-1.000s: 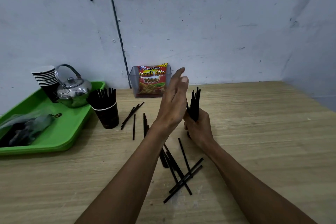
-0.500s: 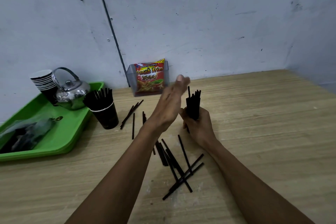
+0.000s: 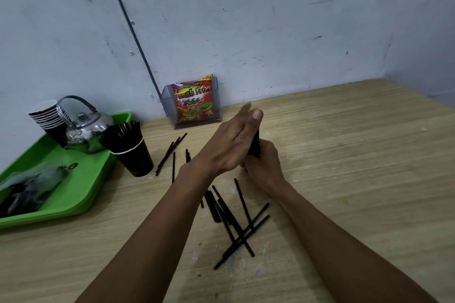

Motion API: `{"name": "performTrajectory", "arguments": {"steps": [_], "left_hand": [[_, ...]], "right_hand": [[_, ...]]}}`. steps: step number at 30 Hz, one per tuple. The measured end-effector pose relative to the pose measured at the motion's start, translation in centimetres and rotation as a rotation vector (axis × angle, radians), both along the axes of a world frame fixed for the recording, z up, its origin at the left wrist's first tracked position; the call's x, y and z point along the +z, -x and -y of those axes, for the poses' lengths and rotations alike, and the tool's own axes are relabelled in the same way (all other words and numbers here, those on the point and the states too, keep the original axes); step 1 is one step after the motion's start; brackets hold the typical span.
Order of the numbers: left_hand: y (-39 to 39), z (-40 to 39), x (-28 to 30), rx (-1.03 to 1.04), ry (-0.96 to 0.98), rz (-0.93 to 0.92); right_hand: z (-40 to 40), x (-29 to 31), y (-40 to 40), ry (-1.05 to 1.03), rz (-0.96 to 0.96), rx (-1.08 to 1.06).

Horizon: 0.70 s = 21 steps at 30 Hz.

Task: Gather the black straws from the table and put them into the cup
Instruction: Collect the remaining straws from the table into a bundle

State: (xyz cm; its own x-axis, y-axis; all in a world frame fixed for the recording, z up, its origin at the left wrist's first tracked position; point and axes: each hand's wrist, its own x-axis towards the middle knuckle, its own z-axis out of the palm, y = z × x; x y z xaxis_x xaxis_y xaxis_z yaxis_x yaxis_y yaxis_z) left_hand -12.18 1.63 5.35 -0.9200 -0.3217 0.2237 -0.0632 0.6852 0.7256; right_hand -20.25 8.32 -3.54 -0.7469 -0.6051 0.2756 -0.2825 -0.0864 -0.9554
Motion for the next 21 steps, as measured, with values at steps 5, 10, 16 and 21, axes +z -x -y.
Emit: {"name": "performTrajectory", "arguments": {"steps": [5,10,16,21], "left_hand": [[-0.1,-1.2,0.6,0.057,0.360,-0.237],[0.1,-0.9,-0.1,-0.017,0.527,0.080],[-0.4,-0.1,-0.1,-0.012,0.551,0.106],[-1.0,0.3,-0.1,0.009,0.537,0.083]], "right_hand": [[0.1,-0.2,0.0,-0.026,-0.092,-0.068],[0.2,-0.3,0.3,-0.091,-0.298,-0.102],[0.3,-0.3,0.5,-0.072,-0.170,-0.069],[0.3,-0.3,0.4,-0.039,-0.131,-0.059]]}}
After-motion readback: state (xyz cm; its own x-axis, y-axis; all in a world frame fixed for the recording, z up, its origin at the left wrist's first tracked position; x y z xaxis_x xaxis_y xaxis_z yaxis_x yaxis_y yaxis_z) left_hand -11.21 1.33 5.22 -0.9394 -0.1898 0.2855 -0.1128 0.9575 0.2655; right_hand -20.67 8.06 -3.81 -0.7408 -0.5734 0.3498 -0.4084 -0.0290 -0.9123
